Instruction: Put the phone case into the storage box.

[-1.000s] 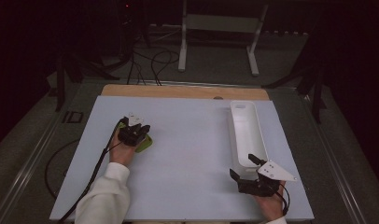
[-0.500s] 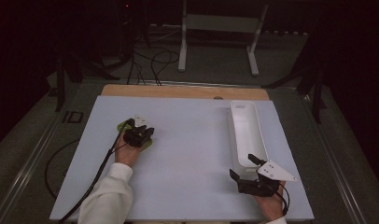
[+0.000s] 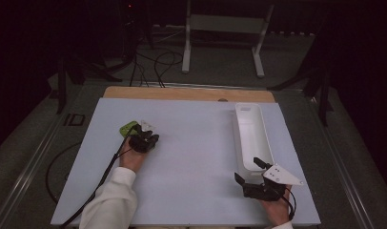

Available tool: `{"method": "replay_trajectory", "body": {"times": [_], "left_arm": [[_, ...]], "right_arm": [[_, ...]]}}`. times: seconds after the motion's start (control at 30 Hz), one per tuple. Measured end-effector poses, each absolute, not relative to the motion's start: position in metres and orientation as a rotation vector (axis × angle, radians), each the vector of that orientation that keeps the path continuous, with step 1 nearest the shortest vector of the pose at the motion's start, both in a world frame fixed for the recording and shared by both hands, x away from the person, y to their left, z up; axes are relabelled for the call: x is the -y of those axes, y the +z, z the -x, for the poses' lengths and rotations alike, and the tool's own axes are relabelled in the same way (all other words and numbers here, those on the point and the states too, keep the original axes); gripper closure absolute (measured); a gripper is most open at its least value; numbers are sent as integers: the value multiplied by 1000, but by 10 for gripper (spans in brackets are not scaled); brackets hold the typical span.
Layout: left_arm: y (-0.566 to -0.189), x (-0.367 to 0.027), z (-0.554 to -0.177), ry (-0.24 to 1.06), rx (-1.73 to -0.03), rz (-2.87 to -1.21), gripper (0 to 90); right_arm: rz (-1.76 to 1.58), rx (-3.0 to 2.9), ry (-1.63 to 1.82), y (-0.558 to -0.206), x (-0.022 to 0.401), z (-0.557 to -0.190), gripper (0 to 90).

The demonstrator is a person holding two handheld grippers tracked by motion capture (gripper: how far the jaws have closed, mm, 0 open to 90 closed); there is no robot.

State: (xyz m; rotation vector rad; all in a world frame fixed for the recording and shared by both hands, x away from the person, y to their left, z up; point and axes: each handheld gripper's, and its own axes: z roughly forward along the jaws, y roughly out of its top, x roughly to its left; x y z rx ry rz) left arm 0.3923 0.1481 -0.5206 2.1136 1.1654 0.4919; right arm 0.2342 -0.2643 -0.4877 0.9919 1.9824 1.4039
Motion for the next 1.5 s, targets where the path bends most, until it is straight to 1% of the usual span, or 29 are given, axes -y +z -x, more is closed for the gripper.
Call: {"method": "replay_trajectory", "body": {"times": [0.33,0.73,1.13,1.23,1.37,1.5], "left_arm": [[-518,-165,-375,494,-1186,-2135,900],[-518,-202,-349,519,-1249,-2125,900],[-520,-244,-331,547,-1357,-2067,899],[-520,-245,-330,555,-1360,-2062,899],[-517,-242,-328,549,-1320,-2043,894],[-508,-239,-324,556,-1268,-2012,867]], "right_arm": [[-993,-1980,1404,-487,265,-234,90],[-999,-1977,1401,-488,265,-235,90],[-1004,-1972,1403,-488,267,-237,89],[-1004,-1973,1402,-488,267,-237,90],[-1004,-1977,1407,-489,266,-238,89],[-1002,-1982,1409,-488,266,-239,89]]}}
